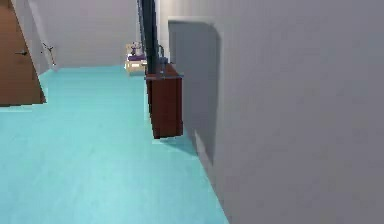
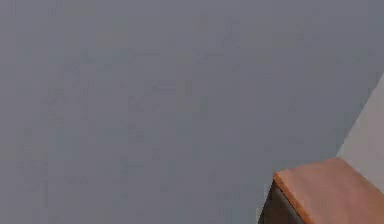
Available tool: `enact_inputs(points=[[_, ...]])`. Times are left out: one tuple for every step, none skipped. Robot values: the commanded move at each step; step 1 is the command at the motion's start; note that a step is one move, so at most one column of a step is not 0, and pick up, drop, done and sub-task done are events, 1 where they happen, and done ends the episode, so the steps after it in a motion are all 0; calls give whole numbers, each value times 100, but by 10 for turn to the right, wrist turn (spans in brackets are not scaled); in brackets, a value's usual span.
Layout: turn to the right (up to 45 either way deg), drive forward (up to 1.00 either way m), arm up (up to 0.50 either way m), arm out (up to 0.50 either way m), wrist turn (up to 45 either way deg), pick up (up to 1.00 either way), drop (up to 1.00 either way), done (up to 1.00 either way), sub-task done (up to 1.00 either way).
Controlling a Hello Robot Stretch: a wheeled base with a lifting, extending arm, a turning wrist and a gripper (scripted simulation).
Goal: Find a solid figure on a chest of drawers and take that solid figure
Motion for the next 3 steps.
enact_inputs(points=[[450,0,0,0,0,0,0,0,0],[180,0,0,0,0,0,0,0,0],[0,0,50,0,0,0,0,0,0]])
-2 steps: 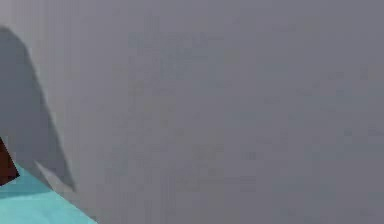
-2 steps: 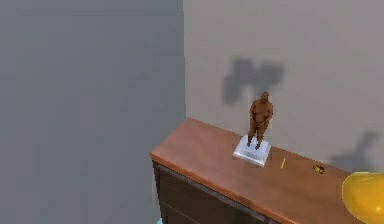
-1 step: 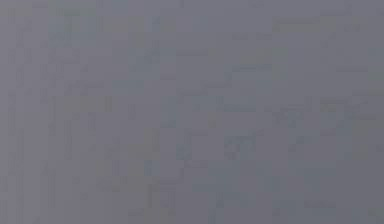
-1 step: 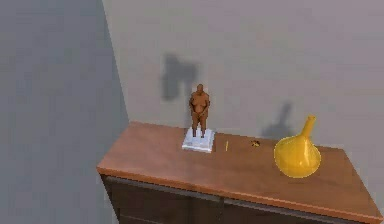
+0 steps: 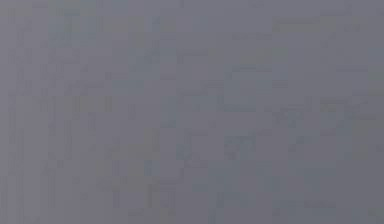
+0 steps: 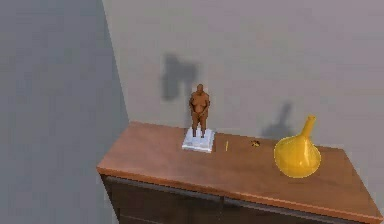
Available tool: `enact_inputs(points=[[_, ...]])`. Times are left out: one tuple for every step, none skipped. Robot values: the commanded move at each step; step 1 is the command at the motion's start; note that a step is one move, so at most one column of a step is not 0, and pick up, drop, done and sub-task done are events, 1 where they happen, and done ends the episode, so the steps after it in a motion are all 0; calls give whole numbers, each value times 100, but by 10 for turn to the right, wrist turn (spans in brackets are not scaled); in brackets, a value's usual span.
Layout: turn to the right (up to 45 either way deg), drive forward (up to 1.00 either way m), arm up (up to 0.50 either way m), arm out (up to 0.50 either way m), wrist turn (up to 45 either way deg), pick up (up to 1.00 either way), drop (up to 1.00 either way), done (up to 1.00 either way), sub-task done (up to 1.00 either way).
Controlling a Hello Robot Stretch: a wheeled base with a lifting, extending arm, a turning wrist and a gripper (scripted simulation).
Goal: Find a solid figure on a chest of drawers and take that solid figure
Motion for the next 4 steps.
enact_inputs(points=[[0,0,28,0,0,0,0,0,0],[0,0,0,50,0,0,0,0,0],[0,0,0,0,450,0,0,0,0],[0,0,0,0,450,0,0,0,0]])
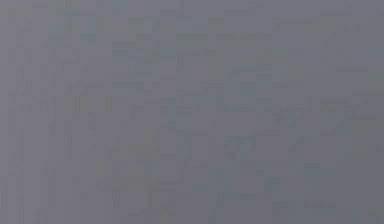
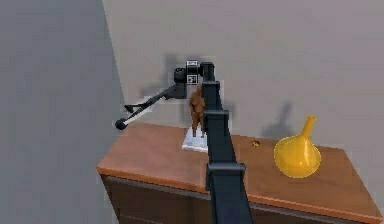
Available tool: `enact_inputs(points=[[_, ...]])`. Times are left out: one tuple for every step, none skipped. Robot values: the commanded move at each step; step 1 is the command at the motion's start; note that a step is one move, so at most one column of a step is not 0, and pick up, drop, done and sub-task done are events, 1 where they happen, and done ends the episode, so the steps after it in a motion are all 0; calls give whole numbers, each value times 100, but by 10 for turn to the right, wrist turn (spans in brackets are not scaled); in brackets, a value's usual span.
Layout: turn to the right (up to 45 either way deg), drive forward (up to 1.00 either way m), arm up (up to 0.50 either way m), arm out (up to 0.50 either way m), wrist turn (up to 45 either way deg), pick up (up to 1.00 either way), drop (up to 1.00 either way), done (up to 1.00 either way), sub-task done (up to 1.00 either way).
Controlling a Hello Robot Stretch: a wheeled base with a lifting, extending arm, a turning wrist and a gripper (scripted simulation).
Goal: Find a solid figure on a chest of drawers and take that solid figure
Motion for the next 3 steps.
enact_inputs(points=[[0,0,0,0,450,0,0,0,0],[0,0,0,0,450,0,0,0,0],[0,0,0,0,390,0,0,0,0]])
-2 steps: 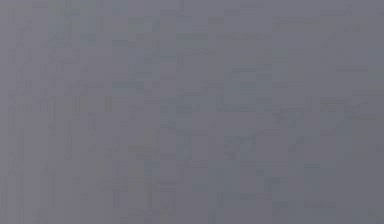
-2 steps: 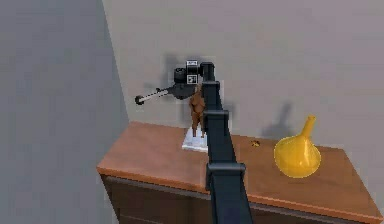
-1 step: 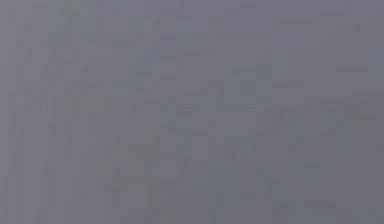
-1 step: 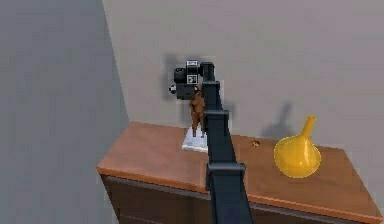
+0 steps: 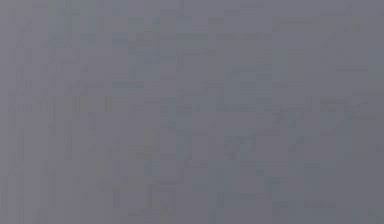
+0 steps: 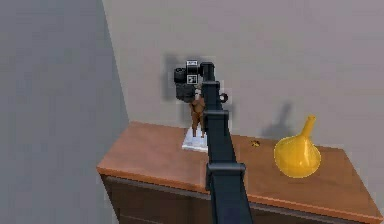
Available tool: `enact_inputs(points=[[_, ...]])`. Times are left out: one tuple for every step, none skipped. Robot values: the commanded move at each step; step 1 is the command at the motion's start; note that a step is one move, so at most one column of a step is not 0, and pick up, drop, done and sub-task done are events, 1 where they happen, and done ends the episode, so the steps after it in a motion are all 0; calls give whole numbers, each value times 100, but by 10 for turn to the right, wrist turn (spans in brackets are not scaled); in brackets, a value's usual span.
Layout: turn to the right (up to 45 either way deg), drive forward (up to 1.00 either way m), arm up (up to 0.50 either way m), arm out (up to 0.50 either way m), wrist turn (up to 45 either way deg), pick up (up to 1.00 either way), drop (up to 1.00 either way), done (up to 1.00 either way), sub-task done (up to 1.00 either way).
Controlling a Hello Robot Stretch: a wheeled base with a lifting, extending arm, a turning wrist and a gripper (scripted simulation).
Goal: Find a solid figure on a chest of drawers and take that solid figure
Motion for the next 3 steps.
enact_inputs(points=[[0,0,-30,0,0,0,0,0,0],[0,0,0,0,0,100,0,0,0],[0,0,10,0,0,0,0,0,0]])
